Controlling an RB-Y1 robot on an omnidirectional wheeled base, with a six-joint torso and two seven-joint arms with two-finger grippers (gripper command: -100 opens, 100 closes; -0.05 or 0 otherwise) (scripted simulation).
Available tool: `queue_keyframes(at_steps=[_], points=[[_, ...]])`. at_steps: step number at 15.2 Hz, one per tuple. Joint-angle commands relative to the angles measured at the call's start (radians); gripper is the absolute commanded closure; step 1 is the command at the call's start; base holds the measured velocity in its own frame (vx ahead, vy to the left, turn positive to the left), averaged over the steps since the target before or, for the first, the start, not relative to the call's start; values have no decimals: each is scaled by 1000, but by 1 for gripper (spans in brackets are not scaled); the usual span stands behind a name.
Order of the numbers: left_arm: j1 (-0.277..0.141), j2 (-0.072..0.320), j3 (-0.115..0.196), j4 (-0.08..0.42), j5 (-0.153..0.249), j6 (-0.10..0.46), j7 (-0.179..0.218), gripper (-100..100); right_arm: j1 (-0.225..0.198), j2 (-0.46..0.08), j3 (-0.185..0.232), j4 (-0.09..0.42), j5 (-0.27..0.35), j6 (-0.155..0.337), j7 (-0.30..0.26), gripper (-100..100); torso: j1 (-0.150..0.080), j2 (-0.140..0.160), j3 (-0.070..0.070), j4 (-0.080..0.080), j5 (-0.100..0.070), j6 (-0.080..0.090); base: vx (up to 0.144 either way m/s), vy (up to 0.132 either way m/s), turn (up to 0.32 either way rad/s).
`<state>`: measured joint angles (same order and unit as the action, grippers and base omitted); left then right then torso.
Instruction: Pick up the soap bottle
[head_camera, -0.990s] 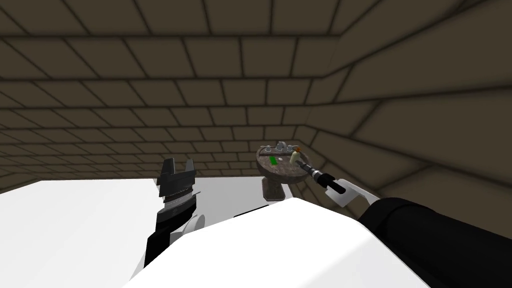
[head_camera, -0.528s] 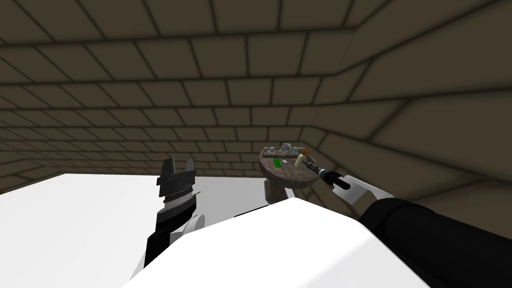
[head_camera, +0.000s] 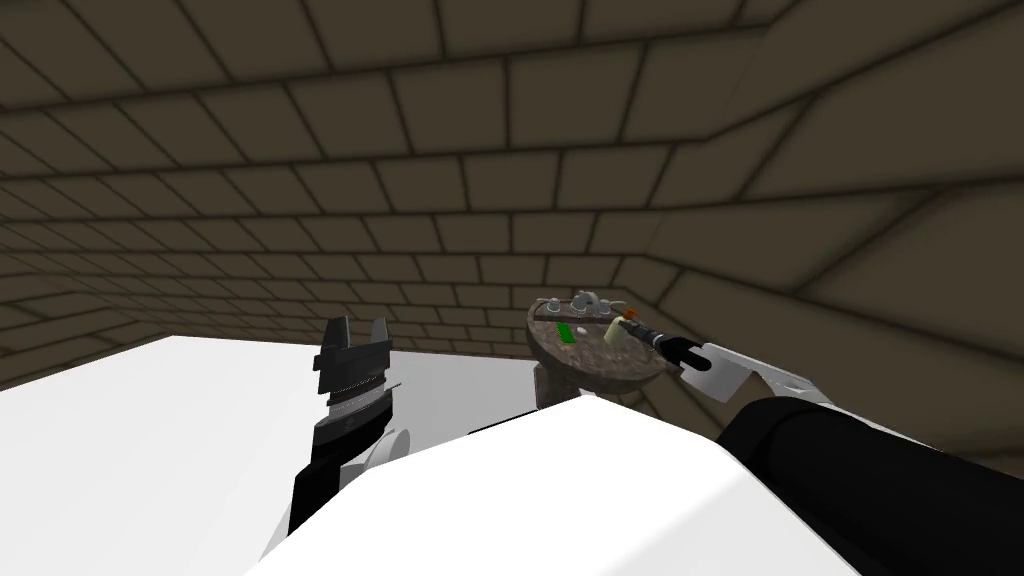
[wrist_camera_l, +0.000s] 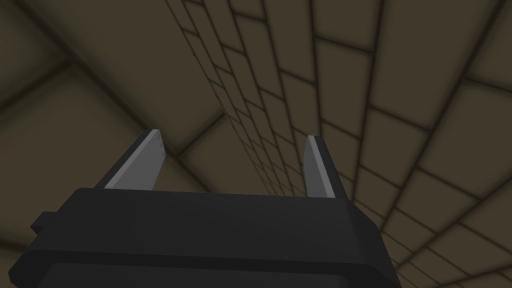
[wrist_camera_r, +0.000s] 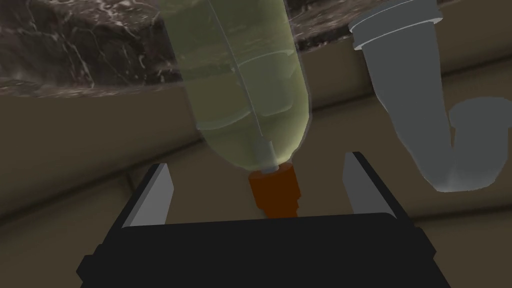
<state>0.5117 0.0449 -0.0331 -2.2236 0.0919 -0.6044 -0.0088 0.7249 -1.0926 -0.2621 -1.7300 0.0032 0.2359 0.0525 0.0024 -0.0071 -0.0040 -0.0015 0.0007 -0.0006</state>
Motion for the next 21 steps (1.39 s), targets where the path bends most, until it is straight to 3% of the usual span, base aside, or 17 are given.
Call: queue_keyframes(at_steps=[1, 3, 4, 5, 8, 9, 11, 13, 14, 15, 18, 19, 21], points=[[0, 0, 0, 0, 0, 0, 0, 0, 18, -38, -16, 18, -5, 36, 0, -100, 0, 0, 0, 0, 0, 0, 122, 25, 97], [0, 0, 0, 0, 0, 0, 0, 0, 32, -62, -23, 44, -8, 59, 1, -100, -1, -2, -1, 0, 0, 0, 135, 20, 91], [0, 0, 0, 0, 0, 0, 0, 0, 28, -48, -22, 23, -7, 43, 0, -100, 0, -2, -1, -1, 0, 0, 81, 17, 44], [0, 0, 0, 0, 0, 0, 0, 0, 43, -50, -25, 77, -16, -3, 9, -100, 0, -1, -1, 0, 0, 0, 105, 24, -66], [0, 0, 0, 0, 0, 0, 0, 0, 43, -50, -25, 105, -16, -52, 9, -100, 0, -2, -1, 0, 0, 1, 124, 31, -55], [0, 0, 0, 0, 0, 0, 0, 0, 55, -49, -26, 147, -24, -78, 19, -100, 0, 0, 0, 0, 0, 0, 105, 61, -47], [0, 0, 0, 0, 0, 0, 0, 0, 55, -49, -26, 183, -24, -120, 19, -100, 2, -1, -1, 0, 0, 1, 128, 53, -80], [0, 0, 0, 0, 0, 0, 0, 0, 55, -49, -26, 183, -24, -152, 19, -100, -1, 0, 0, 0, -1, 1, 51, 15, 3], [0, 0, 0, 0, 0, 0, 0, 0, 68, -48, -28, 230, -32, -182, 29, -100, -3, 2, 1, 0, -1, 1, 86, 26, -54], [0, 0, 0, 0, 0, 0, 0, 0, 68, -48, -28, 247, -32, -202, 29, -100, -3, 1, 1, 0, -1, 1, 141, 39, -96], [0, 0, 0, 0, 0, 0, 0, 0, 68, -48, -28, 261, -32, -251, 29, -100, -4, 0, -1, -1, -2, 1, 76, 24, -18], [0, 0, 0, 0, 0, 0, 0, 0, 80, -46, -29, 306, -40, -283, 39, -100, -4, 2, 1, 0, -2, 1, 82, 20, -64], [0, 0, 0, 0, 0, 0, 0, 0, 80, -46, -29, 339, -40, -323, 39, -100, -4, -1, -1, -1, -2, 2, 121, 46, -75]])
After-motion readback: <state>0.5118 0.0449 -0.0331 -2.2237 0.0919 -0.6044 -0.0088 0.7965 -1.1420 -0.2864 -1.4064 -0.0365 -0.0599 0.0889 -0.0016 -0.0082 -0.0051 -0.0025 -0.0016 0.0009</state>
